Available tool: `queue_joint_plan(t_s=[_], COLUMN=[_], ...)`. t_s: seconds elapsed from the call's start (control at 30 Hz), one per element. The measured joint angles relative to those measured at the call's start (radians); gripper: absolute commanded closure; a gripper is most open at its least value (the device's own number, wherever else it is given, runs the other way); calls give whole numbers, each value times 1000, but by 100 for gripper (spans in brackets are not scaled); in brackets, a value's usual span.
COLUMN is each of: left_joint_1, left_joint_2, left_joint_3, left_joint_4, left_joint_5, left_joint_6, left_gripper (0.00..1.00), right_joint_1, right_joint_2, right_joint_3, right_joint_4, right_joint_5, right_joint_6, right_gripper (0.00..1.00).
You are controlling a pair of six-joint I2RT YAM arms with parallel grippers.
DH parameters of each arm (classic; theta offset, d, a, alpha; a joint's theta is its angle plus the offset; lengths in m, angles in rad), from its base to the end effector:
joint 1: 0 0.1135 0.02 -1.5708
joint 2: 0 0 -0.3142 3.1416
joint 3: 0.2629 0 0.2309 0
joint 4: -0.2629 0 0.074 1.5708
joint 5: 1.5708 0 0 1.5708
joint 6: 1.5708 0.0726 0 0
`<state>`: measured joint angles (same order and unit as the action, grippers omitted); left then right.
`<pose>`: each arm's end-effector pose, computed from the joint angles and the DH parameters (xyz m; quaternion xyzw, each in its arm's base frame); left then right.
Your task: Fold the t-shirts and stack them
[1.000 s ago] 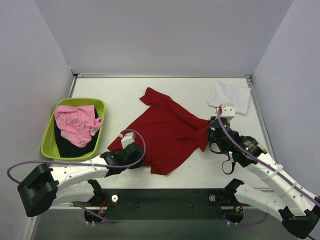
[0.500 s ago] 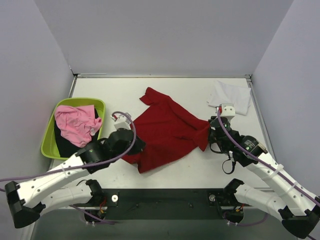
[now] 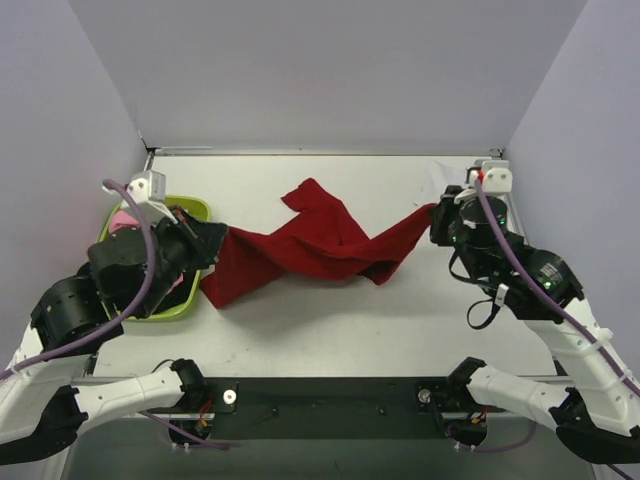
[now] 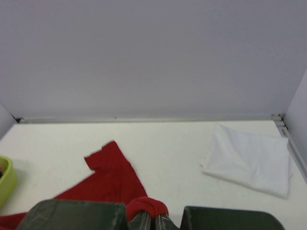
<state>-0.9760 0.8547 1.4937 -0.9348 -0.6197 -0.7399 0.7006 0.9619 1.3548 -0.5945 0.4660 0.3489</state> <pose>0.0821 -0.0462 0.4929 -0.0901 0.7814 -0.2686 0.5561 0.1428 0.0778 0.4842 0.0119 0.7677 0.1534 0.6221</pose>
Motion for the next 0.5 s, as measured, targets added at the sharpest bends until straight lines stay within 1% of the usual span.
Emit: queue_joint_plan(t_s=[0.13, 0.2, 0.27, 0.33, 0.43, 0.5], left_joint_1=[0, 0, 0, 0, 0, 0], left_joint_2=[48, 66, 71, 85, 158, 185], left_joint_3=[168, 233, 267, 321, 497, 586], left_joint_4=[-4, 41, 103, 137, 166, 216], left_joint_5=[-49, -49, -25, 3, 39, 77], left_joint_6=[124, 202, 276, 338, 414, 458], left_gripper=[100, 100, 100, 100, 100, 100], right_joint_1=[0, -1, -1, -1, -1, -1], right_joint_2=[31, 35, 35, 48, 76, 74], right_joint_3=[207, 291, 354, 447, 595, 643], right_joint_4=[-9, 0, 5, -2, 15, 42], right_joint_5=[10, 5, -9, -41, -124, -187], right_joint_6=[-37, -55, -72, -92, -125, -146], right_gripper=[100, 100, 100, 100, 100, 100])
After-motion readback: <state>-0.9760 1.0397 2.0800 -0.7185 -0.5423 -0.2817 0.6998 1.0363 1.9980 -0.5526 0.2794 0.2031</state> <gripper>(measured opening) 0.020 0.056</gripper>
